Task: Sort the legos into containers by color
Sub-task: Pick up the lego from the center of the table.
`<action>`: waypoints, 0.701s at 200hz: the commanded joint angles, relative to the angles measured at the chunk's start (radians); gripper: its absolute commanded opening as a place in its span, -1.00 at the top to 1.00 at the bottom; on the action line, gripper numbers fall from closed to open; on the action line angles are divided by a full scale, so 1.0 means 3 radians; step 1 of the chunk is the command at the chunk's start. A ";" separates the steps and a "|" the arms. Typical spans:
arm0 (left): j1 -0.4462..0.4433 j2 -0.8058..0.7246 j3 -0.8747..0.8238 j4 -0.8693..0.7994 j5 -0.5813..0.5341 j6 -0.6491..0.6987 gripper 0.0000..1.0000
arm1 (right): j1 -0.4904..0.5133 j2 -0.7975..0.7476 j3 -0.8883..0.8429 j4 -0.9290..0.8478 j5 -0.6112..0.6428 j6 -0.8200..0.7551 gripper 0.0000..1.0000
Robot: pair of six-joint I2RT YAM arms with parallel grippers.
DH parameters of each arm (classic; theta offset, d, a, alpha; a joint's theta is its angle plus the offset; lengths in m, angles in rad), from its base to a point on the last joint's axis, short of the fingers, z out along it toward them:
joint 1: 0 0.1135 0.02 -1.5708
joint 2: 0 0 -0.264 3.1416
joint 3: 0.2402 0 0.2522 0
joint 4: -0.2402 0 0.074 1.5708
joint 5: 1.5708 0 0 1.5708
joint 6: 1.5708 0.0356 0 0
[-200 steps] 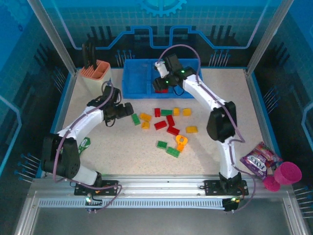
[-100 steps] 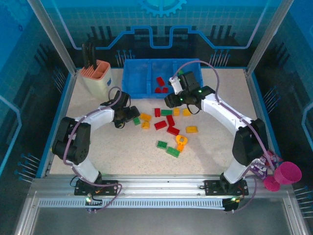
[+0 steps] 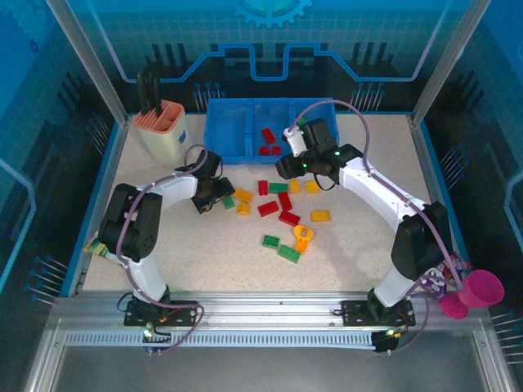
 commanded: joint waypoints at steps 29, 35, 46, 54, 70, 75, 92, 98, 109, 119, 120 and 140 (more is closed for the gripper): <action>-0.0078 0.0361 0.0278 -0.0037 -0.0009 0.0057 -0.59 | -0.0034 -0.0041 0.0059 -0.0097 -0.0119 -0.0110 -0.22; -0.0083 0.0395 0.0305 -0.0079 -0.0009 0.0075 -0.58 | -0.0034 -0.0079 0.0037 -0.0082 -0.0142 -0.0106 -0.23; -0.0093 0.0446 0.0350 -0.0155 -0.0011 0.0096 -0.53 | -0.0034 -0.0138 0.0006 -0.0055 -0.0151 -0.0102 -0.24; -0.0098 0.0469 0.0355 -0.0182 -0.0022 0.0100 -0.49 | -0.0034 -0.0164 -0.0011 -0.0044 -0.0139 -0.0095 -0.24; -0.0099 0.0495 0.0330 -0.0190 -0.0014 0.0076 -0.43 | -0.0035 -0.0195 -0.0017 -0.0051 -0.0109 -0.0114 -0.24; -0.0100 0.0505 0.0329 -0.0195 -0.0003 0.0070 -0.40 | -0.0043 -0.0195 -0.0022 -0.0054 -0.0099 -0.0124 -0.24; -0.0113 0.0538 0.0316 -0.0206 0.0026 0.0036 -0.33 | -0.0049 -0.0212 -0.0042 -0.0045 -0.0092 -0.0127 -0.24; -0.0121 0.0544 0.0303 -0.0197 0.0027 0.0025 -0.29 | -0.0053 -0.0213 -0.0047 -0.0044 -0.0088 -0.0130 -0.25; -0.0138 0.0561 0.0285 -0.0170 0.0045 0.0009 -0.19 | -0.0072 -0.0213 -0.0038 -0.0048 -0.0102 -0.0130 -0.25; -0.0153 0.0587 0.0289 -0.0175 0.0073 0.0001 -0.08 | -0.0092 -0.0202 -0.0023 -0.0058 -0.0111 -0.0125 -0.25; -0.0154 0.0591 0.0289 -0.0175 0.0077 0.0002 -0.07 | -0.0096 -0.0202 -0.0022 -0.0061 -0.0109 -0.0125 -0.25; -0.0190 0.0621 0.0295 -0.0198 0.0099 0.0002 0.01 | -0.0125 -0.0192 -0.0024 -0.0049 -0.0150 -0.0098 -0.25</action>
